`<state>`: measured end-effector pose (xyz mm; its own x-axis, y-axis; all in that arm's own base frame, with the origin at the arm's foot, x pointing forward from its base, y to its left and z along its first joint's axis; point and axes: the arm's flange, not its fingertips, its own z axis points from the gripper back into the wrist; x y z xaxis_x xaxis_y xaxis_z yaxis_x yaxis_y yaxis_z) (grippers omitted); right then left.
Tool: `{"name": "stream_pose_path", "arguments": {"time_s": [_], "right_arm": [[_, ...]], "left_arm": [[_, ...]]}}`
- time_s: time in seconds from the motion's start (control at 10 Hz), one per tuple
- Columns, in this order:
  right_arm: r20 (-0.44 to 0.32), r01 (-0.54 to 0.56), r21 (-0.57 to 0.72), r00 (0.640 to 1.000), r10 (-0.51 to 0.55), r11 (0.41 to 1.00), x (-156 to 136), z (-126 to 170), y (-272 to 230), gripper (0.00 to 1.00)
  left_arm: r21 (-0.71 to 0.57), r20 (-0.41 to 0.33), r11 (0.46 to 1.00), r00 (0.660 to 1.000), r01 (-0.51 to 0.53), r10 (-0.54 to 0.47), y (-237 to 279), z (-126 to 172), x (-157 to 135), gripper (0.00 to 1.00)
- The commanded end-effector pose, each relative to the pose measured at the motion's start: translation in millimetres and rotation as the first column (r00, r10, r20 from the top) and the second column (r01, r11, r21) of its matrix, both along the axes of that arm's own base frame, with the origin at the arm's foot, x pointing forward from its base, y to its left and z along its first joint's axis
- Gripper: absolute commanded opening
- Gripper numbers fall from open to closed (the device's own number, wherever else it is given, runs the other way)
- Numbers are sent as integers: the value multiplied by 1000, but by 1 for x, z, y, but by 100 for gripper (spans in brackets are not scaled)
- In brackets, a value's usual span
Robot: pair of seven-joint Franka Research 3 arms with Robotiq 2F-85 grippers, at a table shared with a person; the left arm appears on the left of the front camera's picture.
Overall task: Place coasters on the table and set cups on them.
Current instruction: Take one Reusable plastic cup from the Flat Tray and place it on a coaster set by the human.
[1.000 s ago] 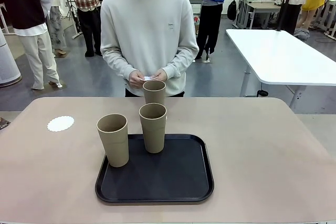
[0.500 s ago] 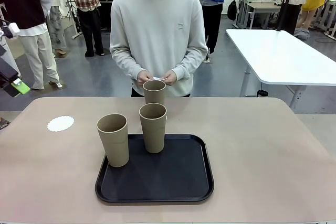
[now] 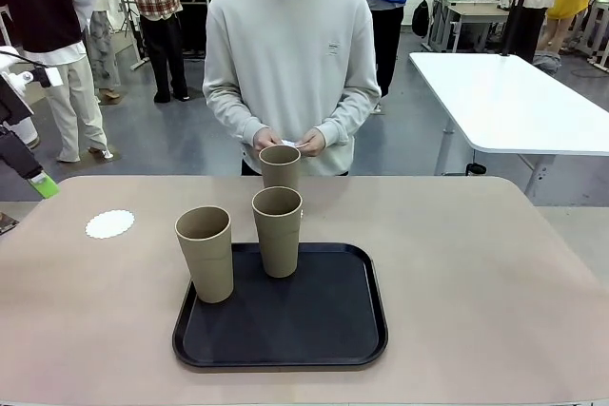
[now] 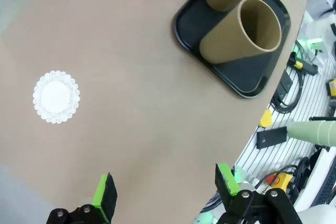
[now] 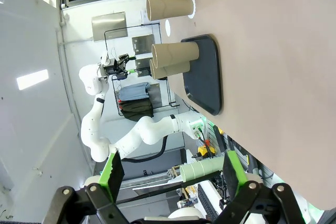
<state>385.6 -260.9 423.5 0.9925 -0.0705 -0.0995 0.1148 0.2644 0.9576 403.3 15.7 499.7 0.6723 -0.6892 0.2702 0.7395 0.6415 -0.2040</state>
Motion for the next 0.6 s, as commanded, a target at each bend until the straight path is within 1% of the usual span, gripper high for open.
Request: {"name": "stream_pose_path", "arguments": {"time_s": [0.0, 0.1, 0.2, 0.3, 0.5], "right_arm": [[-4, -4, -3, 1000, 4, 1000, -2, 0, 0, 100], [-4, -4, -3, 1000, 4, 1000, -2, 0, 0, 100], [-4, -4, -3, 1000, 4, 1000, -2, 0, 0, 100], [-4, -4, -3, 1000, 4, 1000, -2, 0, 0, 100], [-4, -4, -3, 1000, 4, 1000, -2, 0, 0, 100]], "left_arm": [[-53, -14, 997, 998, 65, -66, 3, -5, -9, 100], [-62, -15, 996, 998, 61, -62, 3, -8, -10, 100], [-88, -62, 995, 996, 54, -60, 5, -7, -13, 100], [-22, -16, 999, 999, 40, -40, -2, -6, -6, 100], [-22, -16, 999, 999, 40, -40, -2, -6, -6, 100]]}}
